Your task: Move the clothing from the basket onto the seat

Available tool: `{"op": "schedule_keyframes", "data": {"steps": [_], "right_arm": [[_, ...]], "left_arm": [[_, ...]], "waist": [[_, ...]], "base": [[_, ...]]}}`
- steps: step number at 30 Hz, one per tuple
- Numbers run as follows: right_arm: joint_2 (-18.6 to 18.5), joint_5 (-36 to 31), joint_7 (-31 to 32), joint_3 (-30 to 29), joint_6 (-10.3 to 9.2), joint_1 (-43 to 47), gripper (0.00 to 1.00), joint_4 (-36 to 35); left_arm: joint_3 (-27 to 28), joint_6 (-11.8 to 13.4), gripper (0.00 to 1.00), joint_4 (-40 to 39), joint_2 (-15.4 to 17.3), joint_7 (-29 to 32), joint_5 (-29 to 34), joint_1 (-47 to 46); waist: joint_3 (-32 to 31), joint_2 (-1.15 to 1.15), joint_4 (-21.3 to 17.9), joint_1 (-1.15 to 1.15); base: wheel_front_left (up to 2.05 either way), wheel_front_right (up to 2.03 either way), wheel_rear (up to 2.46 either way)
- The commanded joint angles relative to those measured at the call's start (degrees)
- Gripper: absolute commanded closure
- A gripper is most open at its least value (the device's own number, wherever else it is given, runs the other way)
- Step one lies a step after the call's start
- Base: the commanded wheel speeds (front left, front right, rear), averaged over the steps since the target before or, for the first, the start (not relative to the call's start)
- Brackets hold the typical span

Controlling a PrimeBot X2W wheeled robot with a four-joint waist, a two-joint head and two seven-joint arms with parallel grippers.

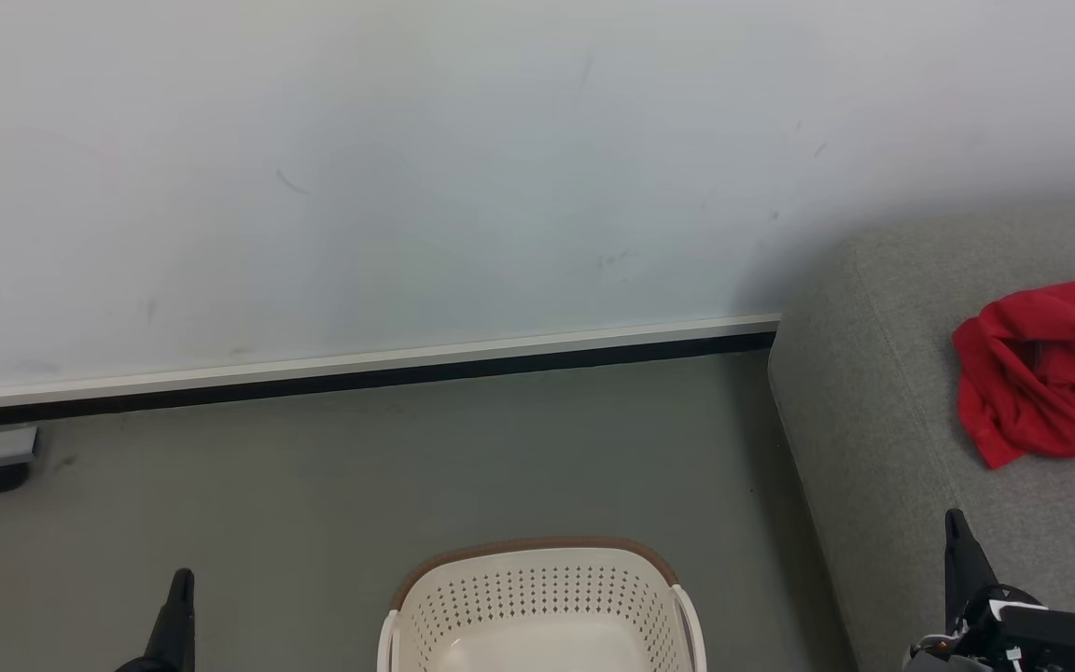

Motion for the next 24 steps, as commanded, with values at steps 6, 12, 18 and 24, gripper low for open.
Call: {"op": "schedule_keyframes", "data": {"steps": [6, 12, 18, 24], "right_arm": [[-0.59, 3.26, 0.32, -0.20, 0.02, -0.93, 1.00, -0.15], [-0.72, 4.66, 0.48, -0.25, 0.02, -0.92, 1.00, -0.13], [-0.76, 4.72, 0.40, -0.17, 0.02, -0.92, 1.00, -0.15], [-0.79, 4.75, 0.34, -0.10, 0.02, -0.92, 1.00, -0.16]], "left_arm": [[0.41, -0.35, 1.00, 0.38, -0.01, 0.91, -2.83, -1.07], [0.53, -0.38, 1.00, 0.54, -0.02, 1.30, -4.27, -1.20], [0.53, -0.38, 1.00, 0.53, -0.02, 1.30, -4.27, -1.20], [0.53, -0.38, 1.00, 0.53, -0.02, 1.30, -4.27, -1.20]], "waist": [[0.10, 0.00, -0.05, 0.00], [0.18, 0.00, -0.08, 0.00], [0.18, 0.00, -0.08, 0.00], [0.18, 0.00, -0.08, 0.00]], "base": [[0.00, 0.00, 0.00], [0.00, 0.00, 0.00], [0.00, 0.00, 0.00], [0.00, 0.00, 0.00]]}}
